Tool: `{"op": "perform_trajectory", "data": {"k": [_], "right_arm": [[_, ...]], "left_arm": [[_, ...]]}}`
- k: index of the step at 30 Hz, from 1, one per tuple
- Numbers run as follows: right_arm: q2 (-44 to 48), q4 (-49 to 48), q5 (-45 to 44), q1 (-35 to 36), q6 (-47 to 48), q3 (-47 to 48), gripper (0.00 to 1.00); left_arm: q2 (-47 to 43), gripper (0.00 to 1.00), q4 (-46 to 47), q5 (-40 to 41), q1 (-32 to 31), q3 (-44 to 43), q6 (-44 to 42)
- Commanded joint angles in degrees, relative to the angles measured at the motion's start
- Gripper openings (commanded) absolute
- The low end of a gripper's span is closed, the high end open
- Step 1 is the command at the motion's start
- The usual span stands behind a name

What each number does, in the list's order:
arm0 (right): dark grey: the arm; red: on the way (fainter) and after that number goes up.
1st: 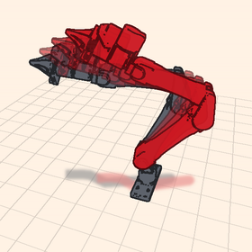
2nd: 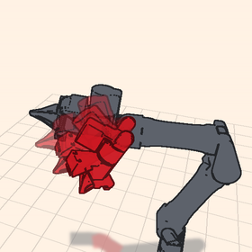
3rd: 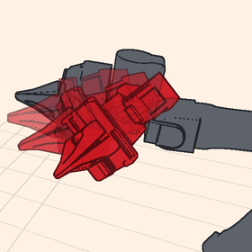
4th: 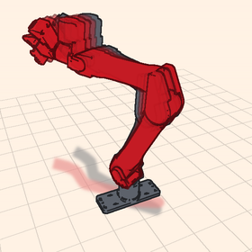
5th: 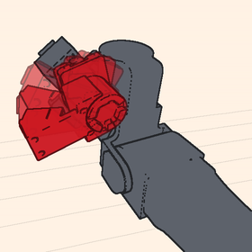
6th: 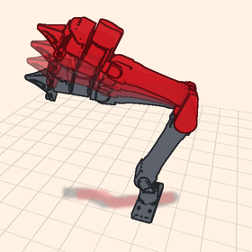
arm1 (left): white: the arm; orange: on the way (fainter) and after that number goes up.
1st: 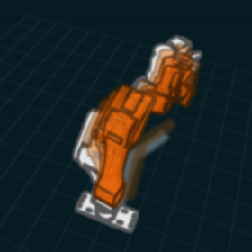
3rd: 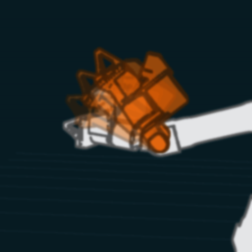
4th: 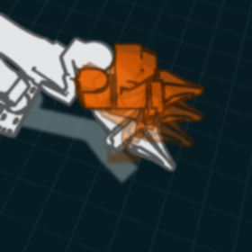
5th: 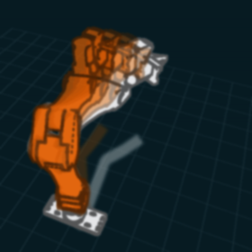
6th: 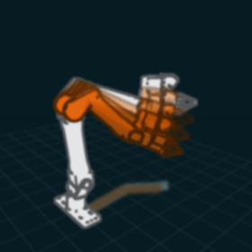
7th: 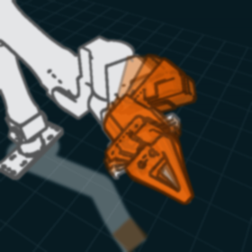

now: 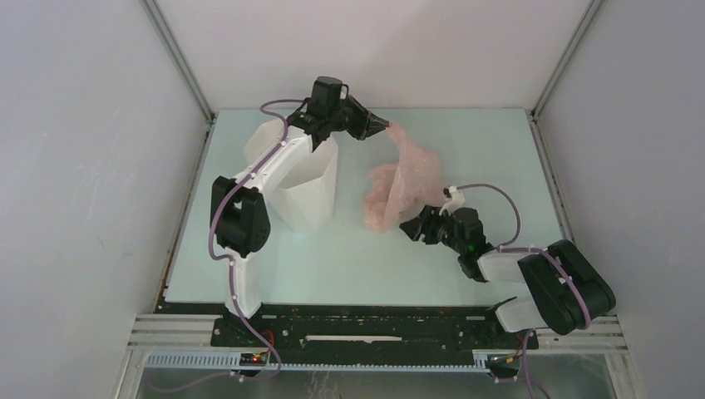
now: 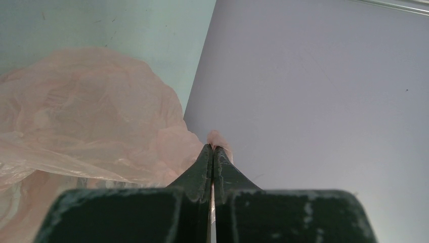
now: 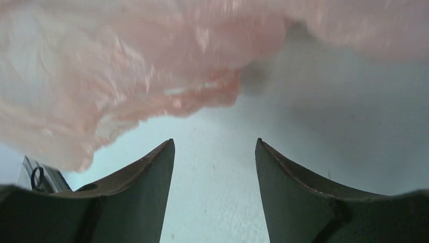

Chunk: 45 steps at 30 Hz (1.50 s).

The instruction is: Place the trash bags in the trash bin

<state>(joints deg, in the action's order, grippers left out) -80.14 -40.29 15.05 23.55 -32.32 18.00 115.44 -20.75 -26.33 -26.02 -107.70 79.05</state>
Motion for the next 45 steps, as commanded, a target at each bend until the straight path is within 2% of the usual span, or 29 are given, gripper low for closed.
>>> {"op": "perform_trajectory", "data": {"k": [1,5,7,10,15,20,24,28,31,33,35,37,39,41,45], "right_arm": [[-0.4,-15.8,-2.7,1.9,2.4,-5.0,0.69],[-4.1,-21.4,-1.7,4.6,8.3,-5.9,0.69],[-6.0,-22.8,-5.4,7.1,10.1,-5.5,0.69],[-8.4,-20.0,-11.8,9.4,12.5,-2.1,0.7],[-14.2,-24.1,-16.4,11.0,13.8,2.0,0.71],[-16.2,-25.7,-19.8,11.9,15.5,3.2,0.71],[-17.8,-28.8,-18.9,12.2,16.5,3.2,0.71],[-22.1,-38.0,-14.0,14.0,21.1,4.2,0.7],[-24.6,-38.7,-16.2,14.9,21.7,6.5,0.6],[-25.5,-39.0,-17.5,14.9,21.6,7.4,0.43],[-25.1,-38.7,-17.9,14.9,21.3,7.8,0.31],[-22.6,-36.2,-16.7,14.7,20.7,7.8,0.16],[-17.0,-29.1,-13.8,14.7,20.5,7.7,0.0],[-9.4,-18.8,-14.0,15.5,19.3,7.2,0.0],[10.6,9.5,-15.0,16.2,11.1,6.3,0.0]], "left_arm": [[-1.1,0.0,0.1,-1.7,-0.2,-2.4,-0.6],[-1.4,0.0,0.0,-1.7,-0.3,-1.6,-0.8],[-1.5,0.0,0.0,-1.8,-0.6,-1.5,-0.7],[-1.5,0.0,0.0,-2.0,-0.9,-1.5,-0.7],[-1.8,0.0,0.0,-2.5,-1.0,-1.4,-0.6],[-2.1,0.0,-0.3,-2.6,-1.0,-1.5,-0.8],[-2.1,0.0,-0.4,-2.7,-1.0,-1.5,-1.0],[-2.2,0.0,-0.7,-2.8,-1.1,-1.5,-1.1],[-2.4,0.0,-1.1,-2.9,-1.0,-1.6,-1.2],[-2.5,0.0,-1.5,-2.8,-1.1,-1.5,-1.5],[-2.9,0.0,-1.8,-2.7,-1.0,-1.3,-2.0],[-3.2,0.0,-1.8,-2.4,-1.0,-1.3,-2.2],[-3.8,0.0,-1.8,-1.8,-1.1,-1.7,-2.9],[-4.4,0.0,-1.9,-1.2,-1.0,-2.4,-4.3],[-6.1,0.0,-3.6,0.9,-0.7,-4.5,-9.3]]}}
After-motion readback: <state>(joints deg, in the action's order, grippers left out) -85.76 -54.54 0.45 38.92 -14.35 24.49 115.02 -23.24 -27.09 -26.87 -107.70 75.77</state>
